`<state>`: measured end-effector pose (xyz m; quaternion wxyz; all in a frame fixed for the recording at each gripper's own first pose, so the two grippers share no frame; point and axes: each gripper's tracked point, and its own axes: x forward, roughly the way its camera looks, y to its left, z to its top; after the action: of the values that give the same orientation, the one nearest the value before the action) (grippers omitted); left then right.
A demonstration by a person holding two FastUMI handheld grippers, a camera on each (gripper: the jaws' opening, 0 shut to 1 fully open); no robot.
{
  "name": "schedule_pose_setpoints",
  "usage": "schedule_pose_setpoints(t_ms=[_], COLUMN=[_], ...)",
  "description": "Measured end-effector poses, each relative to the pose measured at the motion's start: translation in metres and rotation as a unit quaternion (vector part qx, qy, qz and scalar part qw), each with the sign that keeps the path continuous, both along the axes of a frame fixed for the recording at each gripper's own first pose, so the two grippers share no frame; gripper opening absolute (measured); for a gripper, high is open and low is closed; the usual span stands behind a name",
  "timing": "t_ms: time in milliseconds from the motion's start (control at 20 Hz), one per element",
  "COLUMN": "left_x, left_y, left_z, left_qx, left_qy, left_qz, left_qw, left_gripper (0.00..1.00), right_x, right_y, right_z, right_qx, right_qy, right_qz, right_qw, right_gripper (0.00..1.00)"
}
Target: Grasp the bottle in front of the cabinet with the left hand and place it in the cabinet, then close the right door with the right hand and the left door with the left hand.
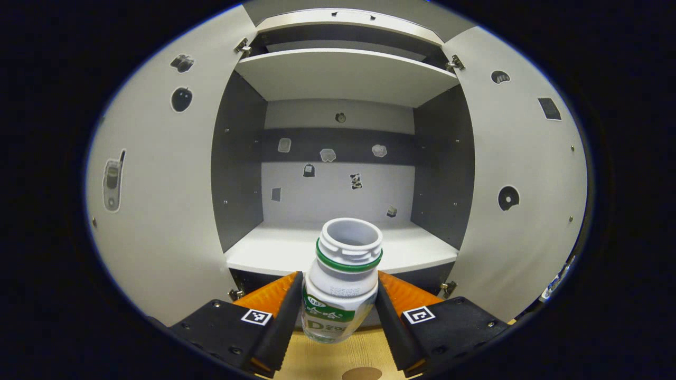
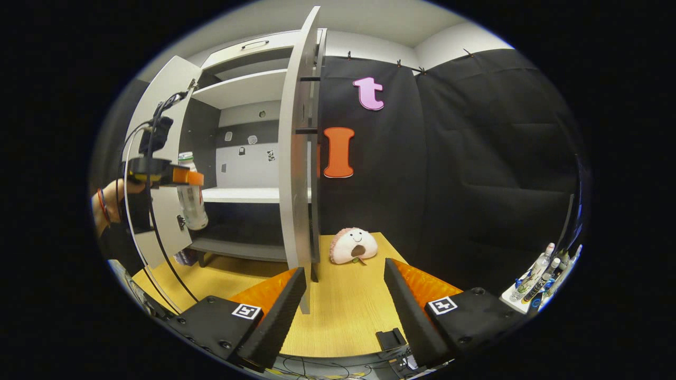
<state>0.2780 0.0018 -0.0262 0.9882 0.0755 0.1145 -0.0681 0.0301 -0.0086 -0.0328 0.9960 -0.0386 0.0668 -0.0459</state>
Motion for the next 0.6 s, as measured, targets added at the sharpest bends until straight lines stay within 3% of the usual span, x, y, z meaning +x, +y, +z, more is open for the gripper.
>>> schedule_pose_setpoints(t_ms=[200,600], left_x=[0.035,0.109], left_y=[-0.016,-0.034], left_z=[0.028,0.048], left_qx=[0.009,-0.036], left_qy=[-0.019,-0.011], left_qz=[-0.012,-0.017], left_qw=[1.000,0.999], left_gripper=[0.76,0.76], right_x=[0.008,0.023], right_y=[-0.010,-0.033], right_z=[0.001,0.005], right_qx=[0.009,0.005], right_qy=[-0.001,-0.003], right_qz=[-0.012,-0.043], right_qw=[1.000,0.999], right_gripper=[0.99,0.99])
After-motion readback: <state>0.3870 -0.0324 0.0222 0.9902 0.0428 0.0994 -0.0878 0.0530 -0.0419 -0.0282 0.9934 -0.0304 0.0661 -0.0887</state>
